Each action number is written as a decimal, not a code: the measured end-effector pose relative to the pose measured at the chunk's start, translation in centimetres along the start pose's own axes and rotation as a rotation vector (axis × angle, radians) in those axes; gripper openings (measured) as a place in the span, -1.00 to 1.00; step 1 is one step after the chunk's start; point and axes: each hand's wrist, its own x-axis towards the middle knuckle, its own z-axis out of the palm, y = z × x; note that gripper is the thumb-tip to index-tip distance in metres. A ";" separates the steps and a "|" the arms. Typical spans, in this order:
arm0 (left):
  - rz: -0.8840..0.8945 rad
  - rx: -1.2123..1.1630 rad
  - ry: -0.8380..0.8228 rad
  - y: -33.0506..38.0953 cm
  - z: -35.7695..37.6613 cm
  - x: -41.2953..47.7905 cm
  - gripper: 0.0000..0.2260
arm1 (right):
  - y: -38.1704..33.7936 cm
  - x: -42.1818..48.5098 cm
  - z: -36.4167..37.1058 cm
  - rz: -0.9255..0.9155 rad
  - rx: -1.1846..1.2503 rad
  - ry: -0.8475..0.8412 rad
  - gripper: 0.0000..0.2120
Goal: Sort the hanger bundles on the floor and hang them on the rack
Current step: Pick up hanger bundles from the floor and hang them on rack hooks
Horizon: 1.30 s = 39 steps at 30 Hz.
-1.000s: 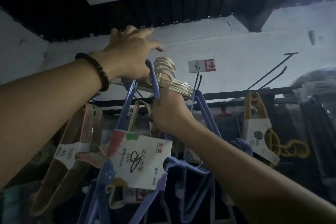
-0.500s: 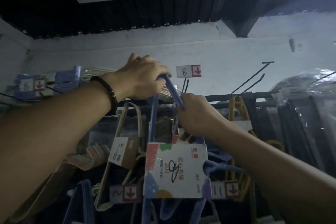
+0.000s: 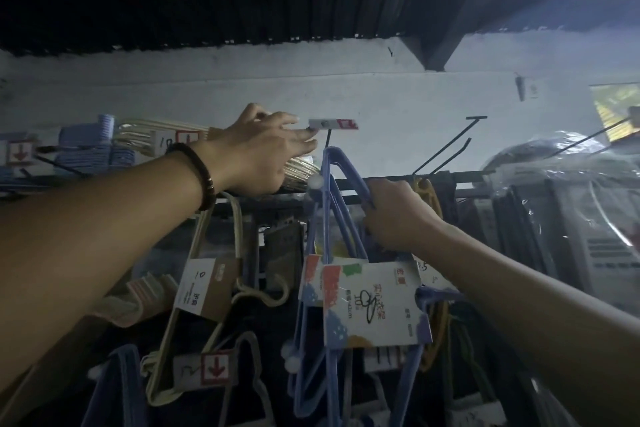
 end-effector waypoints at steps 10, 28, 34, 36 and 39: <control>-0.068 0.133 0.114 0.8 1.5 1.5 -0.34 | -1.3 1.6 -1.0 0.005 -0.038 0.087 -0.90; -0.152 0.044 0.232 1.6 4.9 2.0 -0.21 | -2.1 7.4 6.1 0.110 0.015 0.160 -0.77; -0.155 0.040 0.270 1.9 6.5 1.7 -0.18 | -0.4 6.5 10.3 0.202 0.035 0.137 -0.74; -0.148 0.013 0.280 2.0 7.0 1.5 -0.20 | -0.3 6.6 10.7 0.234 0.054 0.133 -0.71; -0.148 -0.051 0.301 2.4 7.5 1.3 -0.27 | -0.5 7.0 10.4 0.295 0.089 0.079 -0.75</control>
